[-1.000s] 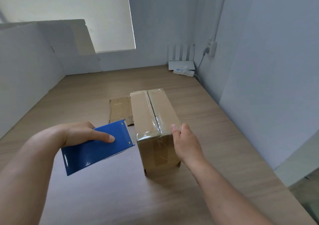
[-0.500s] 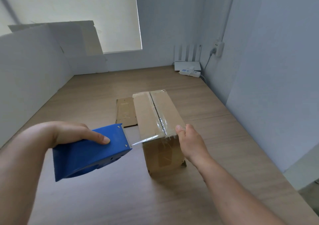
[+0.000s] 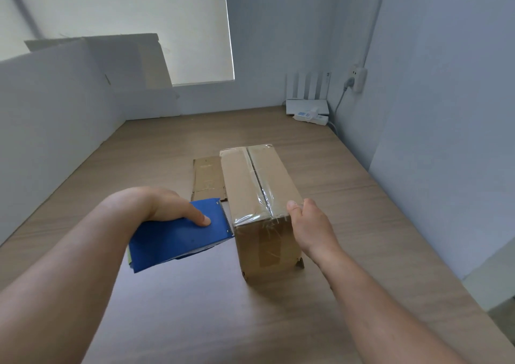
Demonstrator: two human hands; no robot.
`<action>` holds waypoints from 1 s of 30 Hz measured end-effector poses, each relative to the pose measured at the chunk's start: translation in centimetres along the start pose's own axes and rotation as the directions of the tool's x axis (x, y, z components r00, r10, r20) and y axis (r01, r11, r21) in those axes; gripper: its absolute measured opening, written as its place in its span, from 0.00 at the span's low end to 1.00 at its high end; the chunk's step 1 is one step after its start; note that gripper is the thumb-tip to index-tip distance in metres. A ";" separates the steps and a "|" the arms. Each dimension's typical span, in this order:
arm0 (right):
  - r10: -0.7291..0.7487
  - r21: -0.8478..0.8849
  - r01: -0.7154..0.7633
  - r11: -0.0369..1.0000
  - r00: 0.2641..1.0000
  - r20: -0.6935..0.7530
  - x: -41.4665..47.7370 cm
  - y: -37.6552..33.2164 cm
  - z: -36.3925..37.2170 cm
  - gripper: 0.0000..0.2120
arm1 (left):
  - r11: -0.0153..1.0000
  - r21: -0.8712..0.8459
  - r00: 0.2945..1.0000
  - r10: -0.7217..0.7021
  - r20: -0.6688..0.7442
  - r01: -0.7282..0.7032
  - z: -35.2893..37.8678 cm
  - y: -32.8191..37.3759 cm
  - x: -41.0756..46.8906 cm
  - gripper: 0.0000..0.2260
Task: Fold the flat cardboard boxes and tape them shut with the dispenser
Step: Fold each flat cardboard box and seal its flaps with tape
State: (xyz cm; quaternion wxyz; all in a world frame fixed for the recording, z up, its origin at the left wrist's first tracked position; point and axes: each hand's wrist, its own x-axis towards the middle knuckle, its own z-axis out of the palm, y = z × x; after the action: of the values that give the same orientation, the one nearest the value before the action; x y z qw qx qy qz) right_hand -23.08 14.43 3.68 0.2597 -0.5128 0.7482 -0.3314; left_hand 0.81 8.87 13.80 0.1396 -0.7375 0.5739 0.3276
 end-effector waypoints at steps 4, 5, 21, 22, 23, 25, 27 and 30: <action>0.002 0.003 -0.002 1.000 1.000 0.007 0.0 0.2 0.2 0.19 | 0.830 0.544 0.951 0.058 -0.303 0.123 5.0 -1.4 0.7 0.12; -0.003 0.003 0.003 1.000 1.000 0.004 0.1 0.1 0.1 0.19 | 0.829 0.544 0.955 0.038 -0.293 0.134 6.5 -2.0 1.6 0.12; 0.005 -0.051 -0.004 0.999 1.000 0.012 0.0 0.1 -0.2 0.22 | 0.972 -0.199 0.917 0.033 -0.397 -0.121 15.7 -4.1 5.0 0.26; 0.008 -0.053 -0.007 0.999 1.000 0.017 0.1 0.1 -0.3 0.23 | 0.890 -0.368 0.891 0.085 -0.446 -0.269 15.0 -2.4 4.1 0.30; 0.009 -0.051 -0.008 0.999 1.000 0.024 0.1 0.1 -0.4 0.23 | 0.779 -0.482 0.862 0.143 -0.487 -0.402 14.1 -0.5 3.0 0.36; 0.014 -0.041 -0.013 0.999 0.999 0.042 0.0 -0.1 -0.6 0.27 | 0.625 -0.593 0.840 0.205 -0.502 -0.507 13.1 3.0 1.3 0.42; 0.041 -0.037 -0.039 0.999 0.997 0.059 -0.3 -0.5 -0.7 0.35 | 0.639 -0.628 0.877 0.168 -0.451 -0.445 13.2 5.5 0.5 0.40; 0.111 -0.085 -0.109 0.990 0.994 0.017 -0.5 -1.0 -0.7 0.43 | 0.709 -0.611 0.890 0.053 -0.453 -0.353 14.0 7.4 0.1 0.37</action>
State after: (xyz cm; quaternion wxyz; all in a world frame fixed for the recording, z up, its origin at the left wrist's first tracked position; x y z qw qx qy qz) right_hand -22.85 14.82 4.90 0.2640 -0.4848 0.7857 -0.2792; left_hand -10.62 14.73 4.53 -0.2979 -0.7183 0.5095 0.3684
